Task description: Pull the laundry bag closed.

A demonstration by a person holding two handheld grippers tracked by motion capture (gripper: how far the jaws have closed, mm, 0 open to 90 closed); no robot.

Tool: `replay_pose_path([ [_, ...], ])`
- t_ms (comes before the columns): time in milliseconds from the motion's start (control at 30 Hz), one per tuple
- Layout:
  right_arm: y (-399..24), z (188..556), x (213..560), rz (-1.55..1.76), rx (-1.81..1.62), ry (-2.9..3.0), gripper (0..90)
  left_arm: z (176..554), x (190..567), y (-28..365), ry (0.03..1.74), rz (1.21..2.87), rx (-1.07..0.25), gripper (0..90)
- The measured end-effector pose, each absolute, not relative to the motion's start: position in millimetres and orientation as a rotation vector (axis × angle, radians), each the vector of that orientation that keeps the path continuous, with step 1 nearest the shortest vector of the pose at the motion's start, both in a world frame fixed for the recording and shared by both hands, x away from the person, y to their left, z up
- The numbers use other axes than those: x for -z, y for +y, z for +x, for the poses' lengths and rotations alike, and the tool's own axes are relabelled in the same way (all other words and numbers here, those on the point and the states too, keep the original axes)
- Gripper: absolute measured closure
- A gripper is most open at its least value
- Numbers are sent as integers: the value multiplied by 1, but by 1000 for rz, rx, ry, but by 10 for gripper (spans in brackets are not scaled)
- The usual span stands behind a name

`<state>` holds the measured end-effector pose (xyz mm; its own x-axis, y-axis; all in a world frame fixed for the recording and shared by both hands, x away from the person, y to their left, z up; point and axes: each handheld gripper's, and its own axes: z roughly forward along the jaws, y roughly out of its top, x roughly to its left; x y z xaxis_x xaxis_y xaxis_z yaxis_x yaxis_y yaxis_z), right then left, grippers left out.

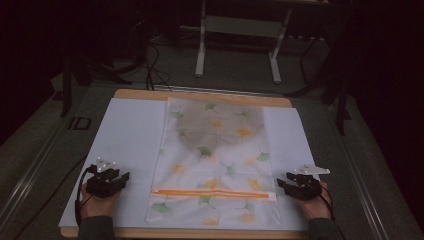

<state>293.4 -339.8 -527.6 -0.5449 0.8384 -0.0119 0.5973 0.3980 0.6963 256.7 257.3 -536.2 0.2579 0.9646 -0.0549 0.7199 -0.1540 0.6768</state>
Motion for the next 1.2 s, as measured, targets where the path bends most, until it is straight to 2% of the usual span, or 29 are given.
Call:
replay_pose_path([
  [67, -335, 291, 524, 1204, -906, 2317, 559, 255, 535, 256, 1482, 1969, -519, 611],
  [400, -322, 284, 516, 1144, -907, 2361, 558, 249, 529, 252, 1409, 2025, -493, 631],
  [600, -315, 282, 512, 1117, -899, 2388, 619, 244, 526, 250, 1394, 2025, -464, 626],
  [1167, -267, 291, 504, 925, -953, 2512, 597, 241, 523, 243, 1364, 2061, -474, 598],
  [1200, -255, 293, 506, 889, -941, 2553, 570, 241, 524, 242, 1366, 2063, -461, 596],
])
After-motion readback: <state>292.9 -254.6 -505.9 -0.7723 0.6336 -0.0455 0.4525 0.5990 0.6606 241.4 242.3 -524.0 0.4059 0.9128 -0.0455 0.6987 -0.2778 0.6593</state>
